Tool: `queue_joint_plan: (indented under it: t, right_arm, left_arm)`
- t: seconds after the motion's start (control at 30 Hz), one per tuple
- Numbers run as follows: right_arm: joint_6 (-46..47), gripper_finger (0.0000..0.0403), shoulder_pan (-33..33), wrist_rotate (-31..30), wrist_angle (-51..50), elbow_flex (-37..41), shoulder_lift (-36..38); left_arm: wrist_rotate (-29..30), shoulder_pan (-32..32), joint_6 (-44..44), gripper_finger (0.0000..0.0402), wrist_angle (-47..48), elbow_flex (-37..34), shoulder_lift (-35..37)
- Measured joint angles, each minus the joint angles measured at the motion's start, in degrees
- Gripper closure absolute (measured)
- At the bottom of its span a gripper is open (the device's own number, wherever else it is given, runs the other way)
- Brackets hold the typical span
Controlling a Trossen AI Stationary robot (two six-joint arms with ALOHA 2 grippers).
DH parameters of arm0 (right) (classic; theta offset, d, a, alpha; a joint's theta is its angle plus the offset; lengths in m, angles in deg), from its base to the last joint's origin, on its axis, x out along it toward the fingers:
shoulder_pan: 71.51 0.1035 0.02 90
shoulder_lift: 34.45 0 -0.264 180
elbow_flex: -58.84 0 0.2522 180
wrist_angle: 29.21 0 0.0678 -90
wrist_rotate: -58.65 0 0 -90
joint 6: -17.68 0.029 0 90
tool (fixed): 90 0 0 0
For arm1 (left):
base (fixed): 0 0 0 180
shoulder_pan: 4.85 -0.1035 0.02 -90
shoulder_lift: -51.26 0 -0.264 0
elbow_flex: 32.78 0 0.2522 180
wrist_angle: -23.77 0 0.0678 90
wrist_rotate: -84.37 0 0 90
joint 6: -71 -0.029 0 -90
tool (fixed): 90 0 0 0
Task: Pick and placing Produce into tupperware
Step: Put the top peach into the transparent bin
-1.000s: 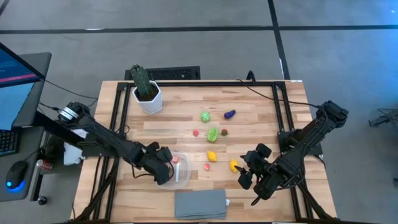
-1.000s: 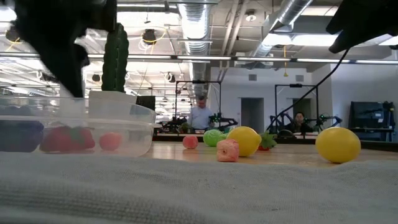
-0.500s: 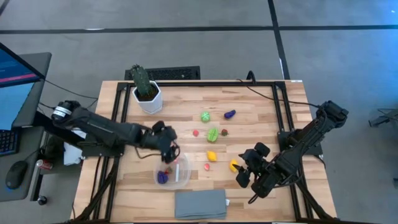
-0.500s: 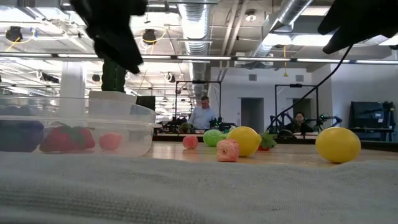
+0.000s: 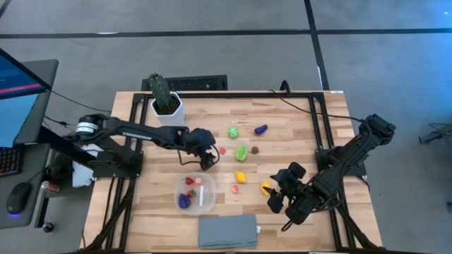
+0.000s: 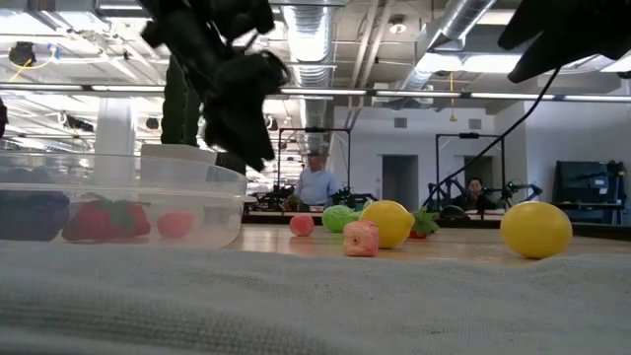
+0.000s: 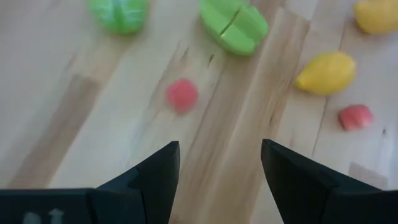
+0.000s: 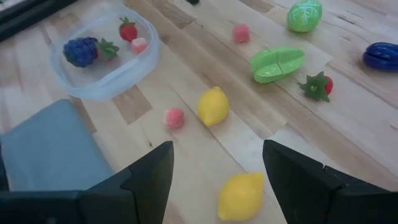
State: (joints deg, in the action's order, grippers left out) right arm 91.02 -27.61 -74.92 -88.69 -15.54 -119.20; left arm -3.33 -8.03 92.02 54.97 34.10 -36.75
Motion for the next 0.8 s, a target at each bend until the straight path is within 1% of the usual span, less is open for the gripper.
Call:
queue_joint_plan:
  t: [0.13,0.3,0.43,0.57,0.8]
  right_arm:
    - [0.11,0.0132,0.68,0.04,0.42,0.00,-0.03]
    - [0.15,0.0132,1.14,-0.13,1.09,0.02,-0.04]
    - [0.15,0.0132,1.11,-0.02,1.18,0.04,-0.55]
    - [0.16,0.0132,1.03,0.04,1.38,0.02,-0.87]
    - [0.15,0.0132,1.11,-0.13,1.44,0.02,-0.85]
  left_arm:
    - [-1.13,-0.46,-0.95,0.0187,-2.64,0.00,-3.49]
    - [1.83,-0.31,-2.19,0.0187,-4.61,0.03,-5.85]
    - [4.42,-0.31,-4.37,0.0187,-6.45,0.03,-5.95]
    - [4.69,-0.54,-8.19,0.0187,-7.42,0.03,-5.92]
    - [5.59,-1.71,-9.39,0.0187,-7.89,0.03,-5.92]
